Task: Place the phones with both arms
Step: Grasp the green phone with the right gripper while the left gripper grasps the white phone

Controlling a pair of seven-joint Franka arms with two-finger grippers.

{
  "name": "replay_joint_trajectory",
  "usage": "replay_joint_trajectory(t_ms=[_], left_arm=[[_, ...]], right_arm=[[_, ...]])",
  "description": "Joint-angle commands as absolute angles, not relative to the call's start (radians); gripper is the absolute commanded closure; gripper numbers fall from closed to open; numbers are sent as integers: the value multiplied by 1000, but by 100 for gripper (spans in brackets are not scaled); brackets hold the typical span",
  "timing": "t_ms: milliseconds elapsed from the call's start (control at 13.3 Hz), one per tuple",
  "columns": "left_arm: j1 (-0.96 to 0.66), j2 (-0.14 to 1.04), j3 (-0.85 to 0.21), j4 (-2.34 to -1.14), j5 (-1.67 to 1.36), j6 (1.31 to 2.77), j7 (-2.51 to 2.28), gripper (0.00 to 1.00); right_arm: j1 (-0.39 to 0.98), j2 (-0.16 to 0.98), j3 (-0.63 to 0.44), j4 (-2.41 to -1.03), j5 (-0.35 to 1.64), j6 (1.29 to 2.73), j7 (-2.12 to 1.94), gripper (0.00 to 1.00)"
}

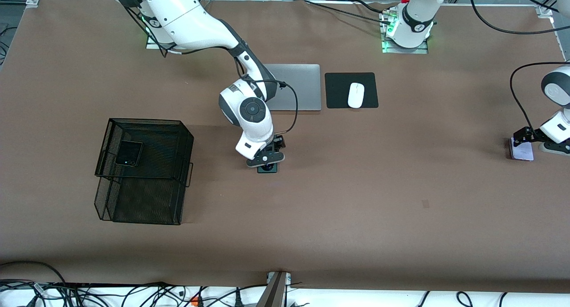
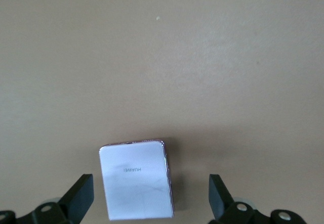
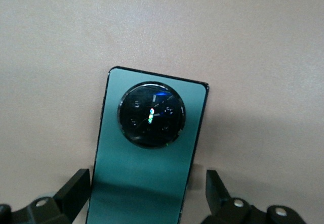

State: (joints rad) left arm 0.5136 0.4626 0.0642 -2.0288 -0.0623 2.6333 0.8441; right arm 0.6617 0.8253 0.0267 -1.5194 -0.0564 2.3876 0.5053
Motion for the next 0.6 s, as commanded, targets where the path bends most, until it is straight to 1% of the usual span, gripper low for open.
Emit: replay_joint_trajectory(t_ms=[0, 150, 525], left_arm=[[653, 512, -52, -2007, -95, 2664, 903, 0], [699, 540, -78, -1997, -97, 2689, 902, 0], [722, 589, -78, -1982, -106, 2726, 902, 0]], right_arm=[[666, 848, 25, -1503, -64, 2408, 497, 0], [666, 854, 25, -1503, -63, 2427, 503, 0], [667, 857, 25, -1503, -64, 2430, 506, 1]])
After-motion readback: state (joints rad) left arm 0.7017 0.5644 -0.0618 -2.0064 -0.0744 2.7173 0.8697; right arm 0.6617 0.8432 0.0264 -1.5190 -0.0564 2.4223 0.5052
